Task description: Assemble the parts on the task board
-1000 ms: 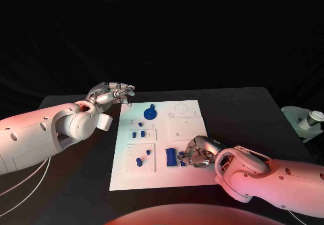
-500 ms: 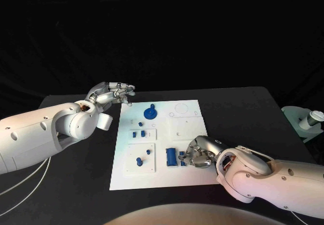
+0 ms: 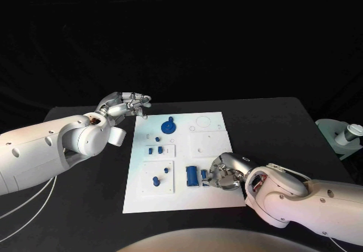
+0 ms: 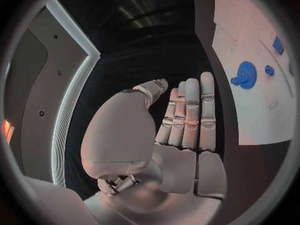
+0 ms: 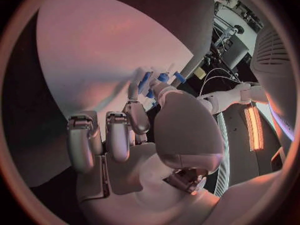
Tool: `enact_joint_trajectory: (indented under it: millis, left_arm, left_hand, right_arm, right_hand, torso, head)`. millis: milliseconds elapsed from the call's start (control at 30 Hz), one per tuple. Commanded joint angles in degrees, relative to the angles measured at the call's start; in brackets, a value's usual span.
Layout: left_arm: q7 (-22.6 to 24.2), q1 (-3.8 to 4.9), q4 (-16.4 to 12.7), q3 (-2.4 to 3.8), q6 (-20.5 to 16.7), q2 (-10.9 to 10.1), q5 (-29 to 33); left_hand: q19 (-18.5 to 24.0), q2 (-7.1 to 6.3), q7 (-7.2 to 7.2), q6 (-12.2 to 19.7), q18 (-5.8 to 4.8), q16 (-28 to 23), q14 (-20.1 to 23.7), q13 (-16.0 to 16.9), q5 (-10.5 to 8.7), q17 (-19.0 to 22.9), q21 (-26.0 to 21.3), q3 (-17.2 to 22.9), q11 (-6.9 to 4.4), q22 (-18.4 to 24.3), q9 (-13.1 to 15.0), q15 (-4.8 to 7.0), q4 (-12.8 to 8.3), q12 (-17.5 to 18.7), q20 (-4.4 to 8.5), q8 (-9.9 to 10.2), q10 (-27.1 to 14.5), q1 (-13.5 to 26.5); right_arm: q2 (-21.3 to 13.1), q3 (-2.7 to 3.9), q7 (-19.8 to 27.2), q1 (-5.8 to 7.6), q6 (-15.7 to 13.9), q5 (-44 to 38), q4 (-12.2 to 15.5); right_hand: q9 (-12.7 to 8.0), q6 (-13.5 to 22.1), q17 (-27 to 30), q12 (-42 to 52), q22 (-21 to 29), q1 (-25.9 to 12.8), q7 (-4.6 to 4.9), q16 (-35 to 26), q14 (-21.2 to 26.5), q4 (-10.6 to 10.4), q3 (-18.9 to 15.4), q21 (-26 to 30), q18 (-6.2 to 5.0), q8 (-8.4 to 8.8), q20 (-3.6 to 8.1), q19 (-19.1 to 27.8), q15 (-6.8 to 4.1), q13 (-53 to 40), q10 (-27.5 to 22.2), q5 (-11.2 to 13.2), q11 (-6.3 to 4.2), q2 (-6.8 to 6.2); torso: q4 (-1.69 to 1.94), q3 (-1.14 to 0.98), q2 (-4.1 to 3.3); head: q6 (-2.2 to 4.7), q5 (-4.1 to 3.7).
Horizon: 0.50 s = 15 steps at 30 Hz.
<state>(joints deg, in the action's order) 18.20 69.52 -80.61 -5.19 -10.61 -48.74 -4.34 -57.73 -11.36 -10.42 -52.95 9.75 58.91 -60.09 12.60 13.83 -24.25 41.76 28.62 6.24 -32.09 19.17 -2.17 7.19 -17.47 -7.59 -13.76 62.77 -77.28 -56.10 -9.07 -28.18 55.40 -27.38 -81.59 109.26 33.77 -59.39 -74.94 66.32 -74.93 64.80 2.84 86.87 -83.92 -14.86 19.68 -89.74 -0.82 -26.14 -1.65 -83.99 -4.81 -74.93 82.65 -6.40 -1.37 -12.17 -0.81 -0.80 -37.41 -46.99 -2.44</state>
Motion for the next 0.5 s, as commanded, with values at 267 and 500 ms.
enact_joint_trajectory:
  millis: [267,500]
  left_arm:
    - [0.34,0.04,-0.05,0.04,0.85,0.16,0.23]
    - [0.38,0.04,-0.04,0.04,0.82,0.14,0.23]
  left_hand:
    - [-0.39,0.18,0.01,0.29,0.72,0.24,0.33,0.07,0.27,0.07,-0.30,-0.01,0.02,0.07,-0.06,-0.13,0.20,-0.20,-0.10,0.21,-0.39,-0.31]
    - [-0.39,0.18,0.01,0.29,0.72,0.24,0.33,0.07,0.27,0.07,-0.30,-0.01,0.02,0.07,-0.06,-0.13,0.20,-0.20,-0.10,0.21,-0.39,-0.31]
  right_arm:
    - [0.55,-0.01,0.92,-0.26,2.78,-1.64,-1.13]
    - [0.69,-0.01,0.51,-0.37,2.85,-3.07,-1.38]
  right_hand:
    - [-0.15,0.20,-7.80,-0.11,-14.94,2.15,-0.04,0.16,-4.67,0.31,-0.23,0.21,0.72,0.23,0.14,-5.84,-0.01,-1.52,0.01,0.02,0.02,0.10]
    - [-0.30,0.07,-7.99,0.24,-14.97,5.16,-0.21,0.22,-4.71,1.56,0.27,0.10,0.74,0.25,0.24,-5.88,-0.14,-1.76,0.13,0.32,-0.14,0.19]
  torso:
    - [0.11,0.00,-0.03]
    - [0.04,0.08,0.01]
  head:
    - [-0.11,-0.05]
    - [-0.11,-0.05]
